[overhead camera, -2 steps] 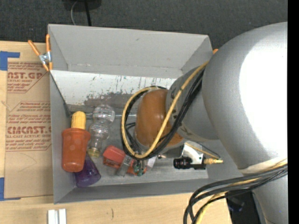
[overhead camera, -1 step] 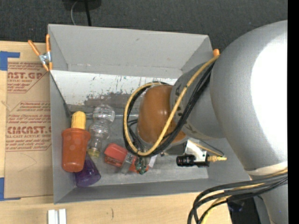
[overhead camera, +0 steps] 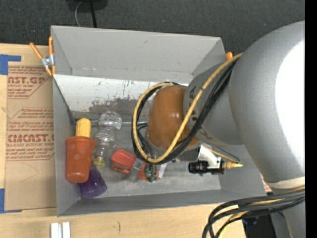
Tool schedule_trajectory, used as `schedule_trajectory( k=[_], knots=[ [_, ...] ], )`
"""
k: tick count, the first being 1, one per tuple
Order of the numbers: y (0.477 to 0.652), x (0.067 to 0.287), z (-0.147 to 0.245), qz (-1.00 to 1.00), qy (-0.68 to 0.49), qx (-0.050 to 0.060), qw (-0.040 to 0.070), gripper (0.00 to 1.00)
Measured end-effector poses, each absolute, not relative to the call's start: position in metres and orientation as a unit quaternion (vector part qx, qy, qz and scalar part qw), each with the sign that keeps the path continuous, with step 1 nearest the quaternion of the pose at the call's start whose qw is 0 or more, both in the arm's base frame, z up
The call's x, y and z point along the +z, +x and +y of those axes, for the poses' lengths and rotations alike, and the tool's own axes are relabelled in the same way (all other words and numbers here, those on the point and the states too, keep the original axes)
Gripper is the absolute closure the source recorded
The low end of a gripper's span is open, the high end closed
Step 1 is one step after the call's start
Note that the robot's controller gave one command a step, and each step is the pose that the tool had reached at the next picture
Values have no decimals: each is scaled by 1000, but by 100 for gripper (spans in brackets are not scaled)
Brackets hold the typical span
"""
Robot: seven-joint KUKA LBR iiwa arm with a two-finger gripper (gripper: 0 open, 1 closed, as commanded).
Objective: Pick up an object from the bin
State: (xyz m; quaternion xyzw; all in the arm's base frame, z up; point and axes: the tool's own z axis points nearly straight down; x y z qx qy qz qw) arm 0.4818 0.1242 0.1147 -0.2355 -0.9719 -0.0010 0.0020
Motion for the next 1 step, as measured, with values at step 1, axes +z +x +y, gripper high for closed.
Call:
schedule_trajectory(
  k=[1],
  knots=[
    [482,127,124,-972,-235,-1,1,100]
  ],
)
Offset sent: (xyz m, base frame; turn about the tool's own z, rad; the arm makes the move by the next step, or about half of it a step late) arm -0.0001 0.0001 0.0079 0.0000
